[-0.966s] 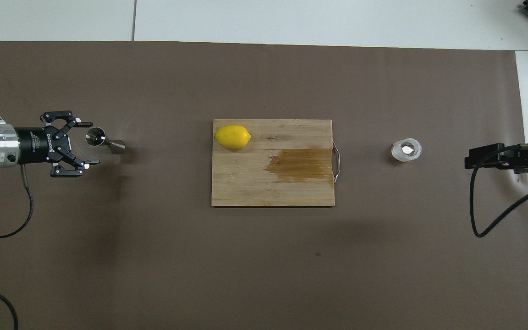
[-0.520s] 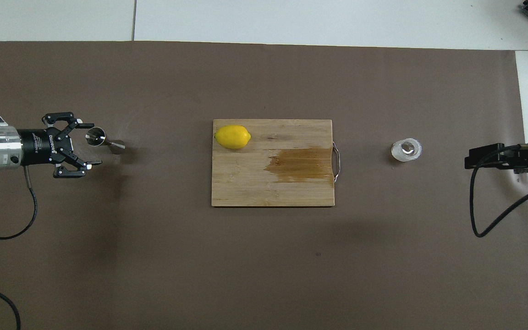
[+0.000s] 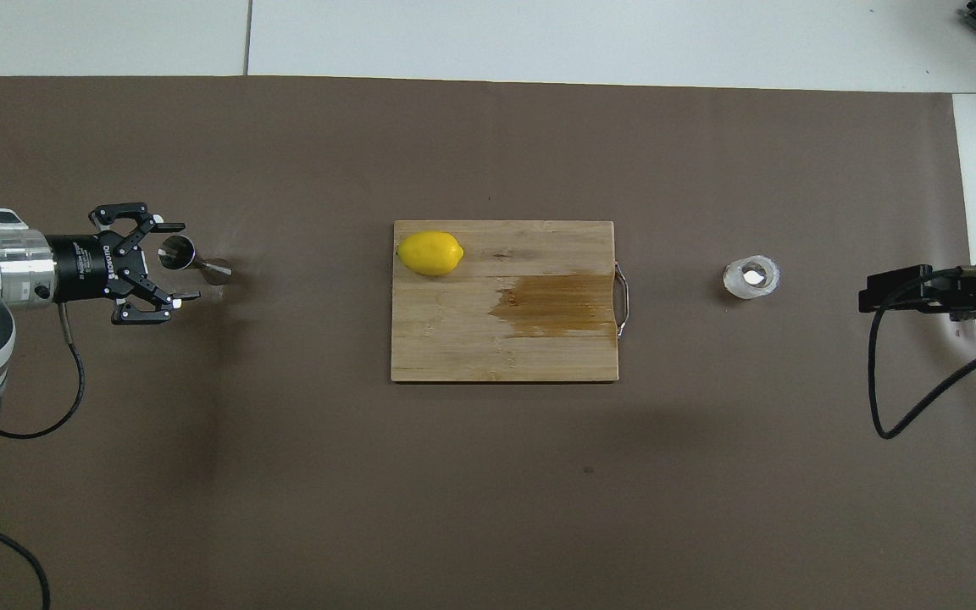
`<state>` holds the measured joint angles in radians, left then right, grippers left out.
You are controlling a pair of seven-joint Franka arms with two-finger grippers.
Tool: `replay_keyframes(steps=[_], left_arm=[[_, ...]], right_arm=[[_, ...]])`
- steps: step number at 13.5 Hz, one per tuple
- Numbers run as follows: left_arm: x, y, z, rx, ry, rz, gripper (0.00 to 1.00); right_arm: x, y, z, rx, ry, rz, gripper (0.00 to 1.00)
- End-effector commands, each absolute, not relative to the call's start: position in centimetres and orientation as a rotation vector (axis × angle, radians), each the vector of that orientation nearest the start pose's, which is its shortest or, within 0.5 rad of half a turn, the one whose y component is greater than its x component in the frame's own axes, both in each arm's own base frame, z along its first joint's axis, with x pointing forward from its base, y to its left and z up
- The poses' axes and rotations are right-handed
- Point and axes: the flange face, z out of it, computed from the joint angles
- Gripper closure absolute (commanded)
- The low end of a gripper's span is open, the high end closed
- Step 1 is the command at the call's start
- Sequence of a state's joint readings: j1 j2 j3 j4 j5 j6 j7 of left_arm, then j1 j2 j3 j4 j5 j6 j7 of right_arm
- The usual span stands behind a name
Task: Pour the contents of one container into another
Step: 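Close the left gripper around the small metal cup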
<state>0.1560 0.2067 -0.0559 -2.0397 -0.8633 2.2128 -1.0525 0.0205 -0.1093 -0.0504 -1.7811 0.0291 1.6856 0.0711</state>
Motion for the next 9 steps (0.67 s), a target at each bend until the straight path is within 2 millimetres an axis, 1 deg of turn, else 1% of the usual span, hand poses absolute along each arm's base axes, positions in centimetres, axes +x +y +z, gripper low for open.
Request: replay_keyframes(steps=[1,9], left_arm=[[58.24,3.26,34.62,1.625,1.910,-0.439,0.00],[58.25,3.43,34.60,1.615,1.915,-0.432,0.00]], right_arm=[[52.77,-1.51,59.51,-3.108,0.192,-0.008,0.00],[52.77,-1.51,59.51,-3.108,0.192,-0.008,0.00]])
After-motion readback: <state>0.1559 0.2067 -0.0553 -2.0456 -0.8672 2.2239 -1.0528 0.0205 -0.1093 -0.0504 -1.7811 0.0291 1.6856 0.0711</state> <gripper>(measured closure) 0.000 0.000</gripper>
